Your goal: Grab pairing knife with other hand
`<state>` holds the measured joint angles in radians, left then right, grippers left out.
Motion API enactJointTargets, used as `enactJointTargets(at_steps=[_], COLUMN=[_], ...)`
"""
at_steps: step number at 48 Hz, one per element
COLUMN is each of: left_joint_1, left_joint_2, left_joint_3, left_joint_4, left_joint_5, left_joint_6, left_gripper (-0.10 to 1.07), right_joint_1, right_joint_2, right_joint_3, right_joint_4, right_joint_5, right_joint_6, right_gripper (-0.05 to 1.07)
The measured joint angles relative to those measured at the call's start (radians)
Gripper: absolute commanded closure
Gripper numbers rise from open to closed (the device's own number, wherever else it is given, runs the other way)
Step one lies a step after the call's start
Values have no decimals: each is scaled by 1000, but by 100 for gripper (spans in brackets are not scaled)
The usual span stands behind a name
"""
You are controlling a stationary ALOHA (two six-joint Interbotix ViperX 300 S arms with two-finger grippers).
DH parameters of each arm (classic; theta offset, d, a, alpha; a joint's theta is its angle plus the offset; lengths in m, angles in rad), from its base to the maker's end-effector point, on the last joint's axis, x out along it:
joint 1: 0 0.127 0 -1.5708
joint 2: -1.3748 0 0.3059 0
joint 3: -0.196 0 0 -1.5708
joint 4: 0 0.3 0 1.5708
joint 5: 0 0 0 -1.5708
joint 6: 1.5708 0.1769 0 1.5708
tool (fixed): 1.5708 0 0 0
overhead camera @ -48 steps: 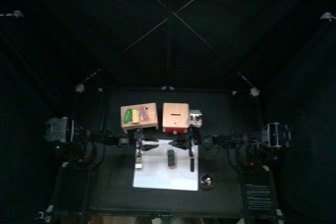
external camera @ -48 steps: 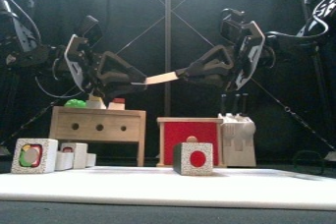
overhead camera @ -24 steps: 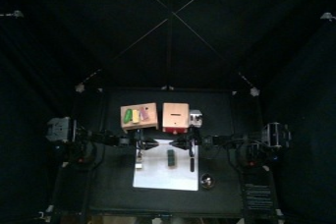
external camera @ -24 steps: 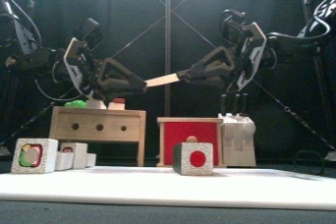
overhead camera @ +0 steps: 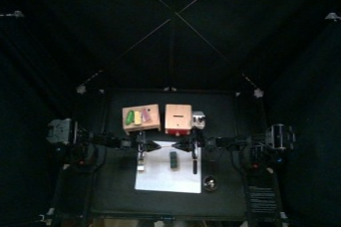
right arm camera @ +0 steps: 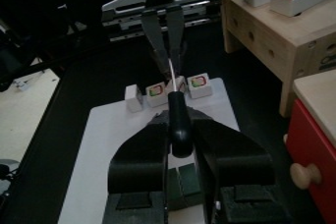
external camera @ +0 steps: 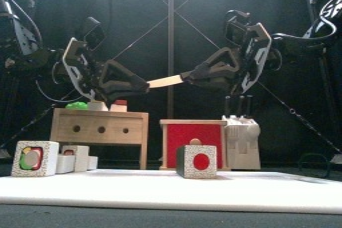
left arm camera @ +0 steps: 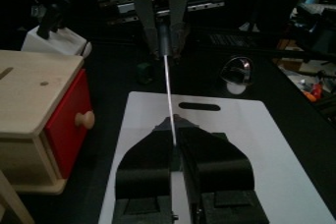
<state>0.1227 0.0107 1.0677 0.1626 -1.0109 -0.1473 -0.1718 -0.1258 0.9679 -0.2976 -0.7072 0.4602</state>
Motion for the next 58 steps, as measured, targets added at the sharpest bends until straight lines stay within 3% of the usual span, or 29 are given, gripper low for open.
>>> enactJointTargets(at_steps=[16,21,32,36,58], left_joint_1=[2,3,3,5,-23], left_joint_2=[0,9,48,63,123], left_joint_3=[0,0,-20,-32,-71], left_joint_4=[2,2,29,37,40], left_joint_5=[0,0,2,2,0], left_joint_6=[2,5,6,6,5], left_gripper=[65,65,65,65,65], right_joint_1=[6,26,72,78,78], right_joint_2=[0,-5,-38,-48,-52], right_joint_3=[0,-17,-107,-124,-75], right_joint_4=[0,2,-2,-3,41], right_joint_5=[40,150,523,597,580], right_joint_6=[14,15,11,14,15], right_gripper=[74,75,76,76,88])
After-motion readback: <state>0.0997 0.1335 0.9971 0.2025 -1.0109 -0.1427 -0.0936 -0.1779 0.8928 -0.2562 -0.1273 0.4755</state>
